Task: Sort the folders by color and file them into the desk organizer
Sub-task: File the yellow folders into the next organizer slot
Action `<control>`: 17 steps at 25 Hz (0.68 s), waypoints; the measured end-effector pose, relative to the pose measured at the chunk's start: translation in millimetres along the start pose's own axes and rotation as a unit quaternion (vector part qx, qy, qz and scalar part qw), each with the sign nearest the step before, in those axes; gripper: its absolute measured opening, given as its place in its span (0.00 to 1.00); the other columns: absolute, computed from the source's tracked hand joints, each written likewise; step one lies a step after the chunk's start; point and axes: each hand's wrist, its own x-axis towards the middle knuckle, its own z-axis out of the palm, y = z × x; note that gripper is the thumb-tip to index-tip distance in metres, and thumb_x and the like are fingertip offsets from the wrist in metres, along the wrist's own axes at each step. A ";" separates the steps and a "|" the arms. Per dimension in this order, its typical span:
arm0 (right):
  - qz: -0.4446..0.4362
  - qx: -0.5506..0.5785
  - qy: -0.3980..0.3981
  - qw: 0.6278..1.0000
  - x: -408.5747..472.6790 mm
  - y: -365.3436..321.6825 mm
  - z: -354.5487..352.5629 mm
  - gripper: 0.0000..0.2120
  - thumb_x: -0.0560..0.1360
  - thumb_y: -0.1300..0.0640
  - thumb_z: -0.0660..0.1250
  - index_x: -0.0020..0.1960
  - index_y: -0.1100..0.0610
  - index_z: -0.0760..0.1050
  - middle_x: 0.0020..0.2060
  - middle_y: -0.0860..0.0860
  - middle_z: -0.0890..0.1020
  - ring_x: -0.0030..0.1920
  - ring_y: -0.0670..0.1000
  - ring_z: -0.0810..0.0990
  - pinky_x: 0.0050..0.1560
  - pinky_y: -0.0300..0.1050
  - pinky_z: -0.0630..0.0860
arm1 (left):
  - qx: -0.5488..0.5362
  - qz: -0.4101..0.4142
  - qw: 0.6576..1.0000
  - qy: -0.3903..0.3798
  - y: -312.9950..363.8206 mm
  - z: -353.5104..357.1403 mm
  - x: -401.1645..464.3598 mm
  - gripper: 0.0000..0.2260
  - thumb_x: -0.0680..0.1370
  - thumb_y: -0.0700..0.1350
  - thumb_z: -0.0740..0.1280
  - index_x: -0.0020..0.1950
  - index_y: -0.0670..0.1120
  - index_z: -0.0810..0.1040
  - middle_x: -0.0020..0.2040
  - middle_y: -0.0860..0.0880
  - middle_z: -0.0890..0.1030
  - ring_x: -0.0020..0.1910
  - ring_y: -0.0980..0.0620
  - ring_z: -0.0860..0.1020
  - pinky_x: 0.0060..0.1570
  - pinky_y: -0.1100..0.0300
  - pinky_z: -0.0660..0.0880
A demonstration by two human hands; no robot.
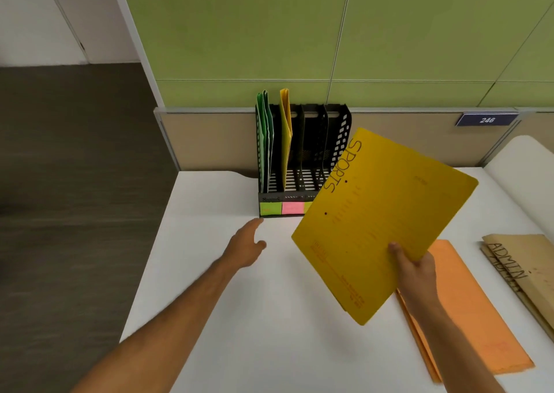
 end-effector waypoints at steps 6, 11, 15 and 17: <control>-0.058 -0.008 0.052 0.997 53.3 -30.4 44.9 0.03 0.78 0.47 0.66 0.52 0.41 0.76 0.44 0.34 0.83 0.45 0.36 0.83 0.43 0.40 0.77 | 0.118 0.024 0.992 -0.026 20.4 -14.3 82.0 0.37 0.80 0.42 0.67 0.82 0.47 0.48 0.83 0.47 0.48 0.81 0.46 0.52 0.76 0.51 0.59; -0.090 -0.038 0.064 0.993 116.3 -48.9 88.7 0.04 0.81 0.51 0.66 0.49 0.41 0.77 0.45 0.37 0.82 0.45 0.38 0.82 0.47 0.43 0.78 | 0.241 -0.009 0.969 -0.050 13.5 -1.5 120.5 0.37 0.80 0.41 0.65 0.82 0.47 0.46 0.83 0.48 0.47 0.81 0.44 0.47 0.74 0.41 0.62; -0.141 -0.073 0.055 0.986 159.2 -61.8 131.3 0.03 0.81 0.51 0.63 0.49 0.47 0.75 0.44 0.36 0.80 0.41 0.31 0.80 0.39 0.29 0.75 | 0.183 -0.018 0.983 0.005 -1.9 16.0 120.4 0.35 0.80 0.39 0.64 0.82 0.49 0.49 0.82 0.48 0.55 0.79 0.44 0.59 0.74 0.48 0.64; -0.169 -0.104 0.055 0.979 178.7 -65.1 155.3 0.04 0.82 0.52 0.63 0.49 0.51 0.74 0.40 0.37 0.78 0.38 0.33 0.79 0.34 0.27 0.72 | 0.214 -0.006 0.976 0.035 -6.1 14.7 127.2 0.35 0.80 0.40 0.66 0.82 0.49 0.51 0.81 0.47 0.57 0.78 0.46 0.60 0.76 0.47 0.61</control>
